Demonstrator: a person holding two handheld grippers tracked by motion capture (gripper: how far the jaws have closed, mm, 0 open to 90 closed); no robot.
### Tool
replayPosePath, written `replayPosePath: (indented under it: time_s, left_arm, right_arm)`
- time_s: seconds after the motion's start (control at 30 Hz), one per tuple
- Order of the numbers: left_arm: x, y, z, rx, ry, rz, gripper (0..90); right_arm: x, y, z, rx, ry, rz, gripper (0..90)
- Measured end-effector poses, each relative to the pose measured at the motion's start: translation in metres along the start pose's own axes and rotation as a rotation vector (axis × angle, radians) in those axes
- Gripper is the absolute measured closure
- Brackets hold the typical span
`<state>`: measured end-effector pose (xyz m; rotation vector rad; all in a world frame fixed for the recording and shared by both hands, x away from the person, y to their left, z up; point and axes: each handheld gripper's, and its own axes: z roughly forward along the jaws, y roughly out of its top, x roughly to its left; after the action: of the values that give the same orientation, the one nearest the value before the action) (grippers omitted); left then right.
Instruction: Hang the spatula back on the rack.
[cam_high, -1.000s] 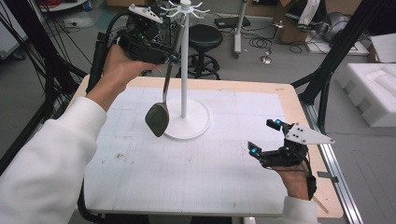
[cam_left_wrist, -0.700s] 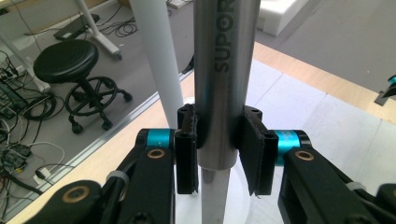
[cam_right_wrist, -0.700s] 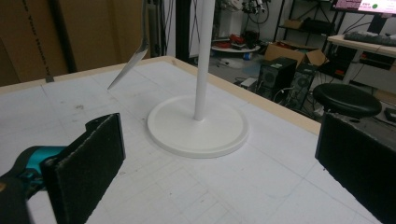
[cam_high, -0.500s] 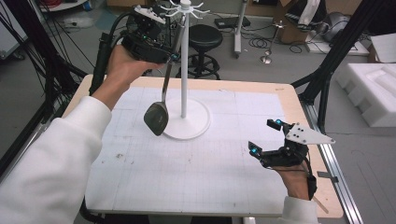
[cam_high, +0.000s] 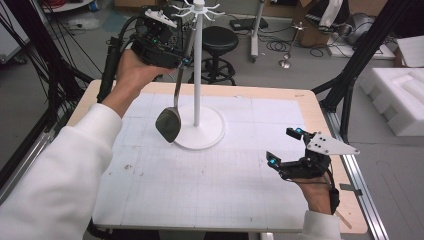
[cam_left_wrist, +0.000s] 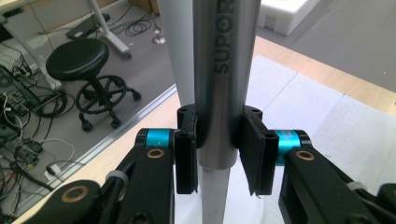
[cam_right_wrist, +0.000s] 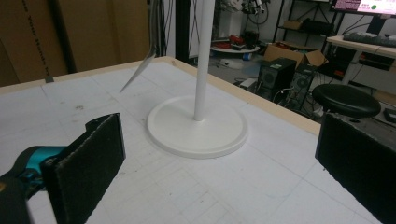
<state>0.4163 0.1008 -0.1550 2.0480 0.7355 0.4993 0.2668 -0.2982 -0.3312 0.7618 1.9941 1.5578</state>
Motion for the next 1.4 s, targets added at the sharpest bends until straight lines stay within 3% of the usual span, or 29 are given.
replayPosePath:
  time_s: [0.07, 0.1, 0.17, 0.23, 0.3, 0.37, 0.43, 0.47, 0.53, 0.7, 0.77, 1.03, 1.23, 1.4]
  left_arm:
    - [0.001, -0.004, 0.0, -0.032, -0.022, 0.018, 64.8]
    - [0.002, -0.008, -0.001, -0.058, -0.021, 0.038, 54.4]
    - [0.003, -0.009, -0.002, -0.055, -0.017, 0.035, 44.0]
    - [0.005, -0.016, -0.004, -0.074, -0.051, 0.013, 39.2]
    - [0.007, -0.023, -0.008, -0.079, -0.074, 0.024, 34.1]
    - [0.011, -0.038, -0.017, -0.11, -0.117, 0.016, 31.3]
    - [0.013, -0.044, -0.021, -0.12, -0.133, 0.018, 30.1]
    - [0.014, -0.052, -0.024, -0.136, -0.157, 0.011, 26.1]
    - [0.015, -0.062, -0.03, -0.147, -0.161, 0.021, 15.7]
    - [0.02, -0.097, -0.044, -0.2, -0.213, 0.027, 1.7]
    - [0.023, -0.117, -0.052, -0.225, -0.244, 0.026, 1.7]
    - [0.017, -0.153, -0.071, -0.305, -0.253, 0.031, 1.7]
    - [0.008, -0.186, -0.085, -0.346, -0.219, 0.059, 1.7]
    - [0.004, -0.216, -0.091, -0.375, -0.177, 0.051, 1.7]
  right_arm:
    - [0.0, 0.0, 0.0, 0.001, -0.001, 0.0, 0.5]
    - [0.0, 0.0, 0.0, -0.001, 0.0, -0.007, 0.5]
    - [0.0, 0.0, 0.001, 0.003, 0.002, -0.003, 0.5]
    - [0.001, 0.0, 0.001, 0.003, 0.003, 0.0, 0.5]
    - [0.002, 0.0, 0.002, 0.004, 0.005, -0.002, 0.5]
    - [0.004, 0.001, 0.003, 0.007, 0.012, -0.01, 0.5]
    - [0.005, 0.001, 0.003, 0.01, 0.01, -0.01, 0.5]
    - [0.005, 0.001, 0.003, 0.009, 0.011, -0.011, 0.5]
    - [0.005, 0.001, 0.003, 0.004, 0.011, -0.004, 0.5]
    - [0.006, 0.001, 0.002, -0.006, 0.017, 0.003, 0.5]
    - [0.007, 0.002, 0.001, -0.006, 0.016, 0.0, 0.5]
    - [0.005, 0.001, -0.001, -0.011, 0.005, 0.003, 0.5]
    - [0.003, 0.0, -0.004, -0.019, -0.002, 0.005, 0.5]
    - [0.003, -0.002, -0.004, -0.017, -0.001, 0.011, 0.5]
